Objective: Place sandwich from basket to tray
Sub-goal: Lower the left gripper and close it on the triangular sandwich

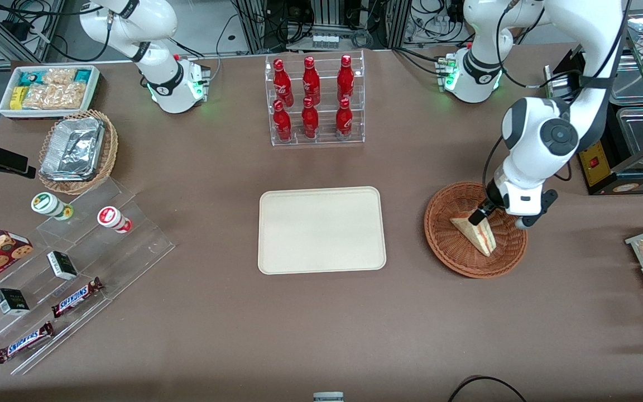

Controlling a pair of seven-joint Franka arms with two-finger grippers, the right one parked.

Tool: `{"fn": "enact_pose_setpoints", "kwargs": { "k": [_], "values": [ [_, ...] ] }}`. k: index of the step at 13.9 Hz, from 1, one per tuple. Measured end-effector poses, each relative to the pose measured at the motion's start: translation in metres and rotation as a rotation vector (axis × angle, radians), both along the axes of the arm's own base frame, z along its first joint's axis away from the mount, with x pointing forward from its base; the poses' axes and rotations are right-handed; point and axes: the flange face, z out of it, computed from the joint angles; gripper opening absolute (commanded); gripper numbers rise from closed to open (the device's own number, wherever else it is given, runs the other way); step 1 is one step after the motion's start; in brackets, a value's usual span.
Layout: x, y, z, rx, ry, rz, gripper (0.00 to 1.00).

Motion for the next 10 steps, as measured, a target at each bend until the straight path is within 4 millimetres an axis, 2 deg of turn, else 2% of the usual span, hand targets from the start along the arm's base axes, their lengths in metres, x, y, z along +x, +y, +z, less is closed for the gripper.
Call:
{"fn": "enact_pose_setpoints", "kwargs": {
  "k": [7, 8, 10],
  "values": [
    [0.007, -0.003, -0.027, -0.004, 0.037, 0.002, 1.00],
    [0.009, -0.003, -0.032, -0.005, 0.041, 0.002, 0.91],
    [0.009, -0.003, -0.042, -0.006, 0.054, 0.004, 0.13]
  ]
}}
